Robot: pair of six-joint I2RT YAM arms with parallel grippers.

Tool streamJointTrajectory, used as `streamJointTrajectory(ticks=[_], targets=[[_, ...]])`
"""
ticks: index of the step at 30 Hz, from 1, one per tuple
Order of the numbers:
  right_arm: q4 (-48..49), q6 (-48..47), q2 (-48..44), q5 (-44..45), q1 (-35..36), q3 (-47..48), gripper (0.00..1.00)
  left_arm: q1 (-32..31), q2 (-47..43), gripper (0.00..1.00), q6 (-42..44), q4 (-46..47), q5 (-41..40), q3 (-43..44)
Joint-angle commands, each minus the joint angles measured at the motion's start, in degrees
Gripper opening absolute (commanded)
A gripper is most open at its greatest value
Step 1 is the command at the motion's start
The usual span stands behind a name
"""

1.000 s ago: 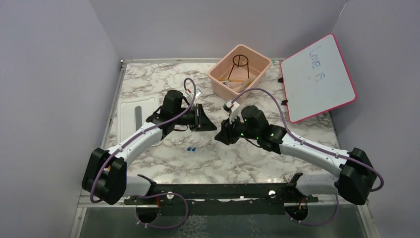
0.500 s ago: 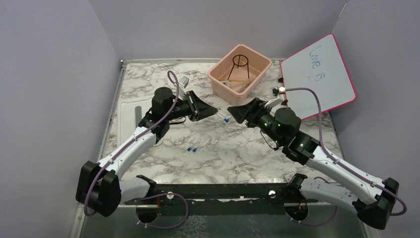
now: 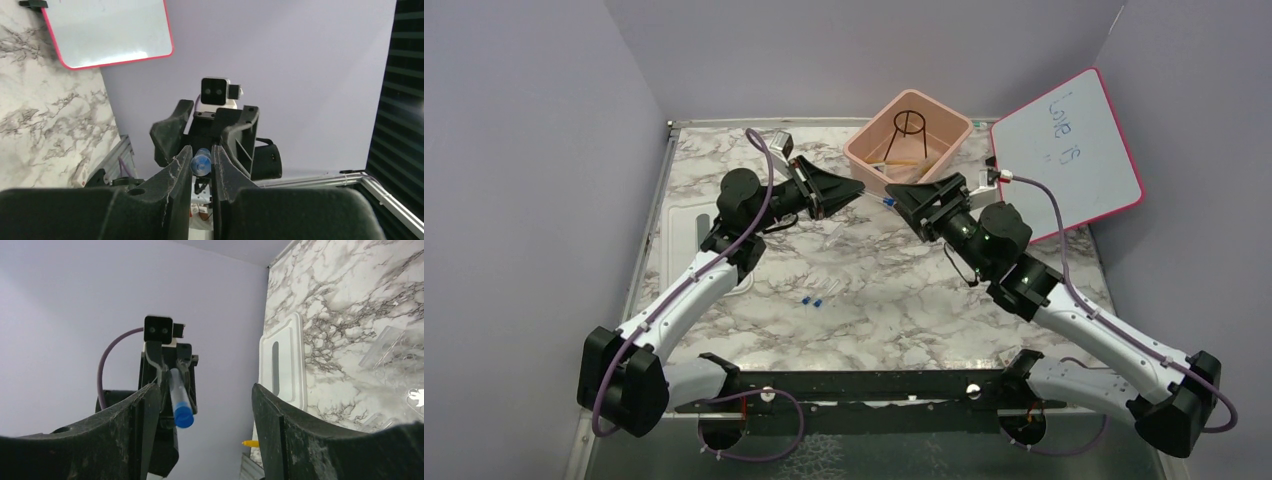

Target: Organize the chemistry lab equipment

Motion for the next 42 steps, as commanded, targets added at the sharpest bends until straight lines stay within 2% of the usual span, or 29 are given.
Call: streamJointTrajectory(ticks=[1, 5, 10, 15, 24, 26, 28, 29, 31, 33, 35, 38, 40, 42], targets=[[3.2, 4.3, 2.4, -7.6, -4.5, 2.6, 0.71, 0.3, 0.8, 0.12, -3.9, 5.1, -2.2, 1.7], [12.8, 4.6, 4.0, -15.6, -5.8, 1.5, 0.64, 0.6, 1.4, 0.12, -4.3, 5.9, -2.3, 1.7], [17.0, 8.4, 5.5, -20.9, -5.8, 0.3, 0.51, 0.6, 2.9, 0.12, -4.3, 6.8, -2.5, 2.0], [15.9, 9.8, 5.9, -21.4, -5.9, -0.3, 0.45, 0.7, 3.9, 0.12, -4.4, 7.9, -2.5, 1.6], [11.6, 8.2, 6.2, -20.3, -6.5, 1.0, 0.2, 1.7, 3.8, 0.14, -4.4, 8.7, -1.6, -0.5], [9.3, 7.1, 6.5, -20.1, -6.6, 2.1, 0.16, 2.1, 3.6, 0.25, -3.6, 8.7, -1.3, -0.7], [7.4, 4.1, 6.9, -19.8, -6.6, 3.3, 0.14, 2.8, 3.3, 0.5, -2.1, 8.7, -0.8, -1.1], [6.3, 0.5, 7.5, -19.7, -6.6, 4.4, 0.13, 3.2, 3.0, 0.59, -1.3, 8.5, -0.6, -1.8], [-1.1, -7.2, 9.4, -18.9, -6.6, 8.1, 0.12, 4.7, 1.8, 0.73, 1.7, 6.8, -0.1, -3.7], [-9.4, -13.9, 11.9, -17.9, -6.6, 11.1, 0.12, 6.9, 0.3, 0.84, 7.2, 0.9, 0.3, -5.6], [-14.3, -19.8, 13.8, -17.6, -6.6, 12.1, 0.12, 9.3, -1.6, 0.88, 16.0, -11.4, -0.9, -6.2], [-22.2, -29.2, 17.0, -17.9, -6.6, 15.0, 0.13, 12.3, -4.6, 0.91, 33.7, -29.9, -7.6, -3.5], [-27.9, -35.1, 20.4, -18.3, -6.6, 18.2, 0.13, 13.1, -6.4, 0.92, 41.8, -38.5, -14.0, -1.0], [-33.6, -41.1, 24.5, -18.6, -6.4, 22.0, 0.13, 13.2, -7.6, 0.92, 48.1, -43.1, -17.7, 2.1]])
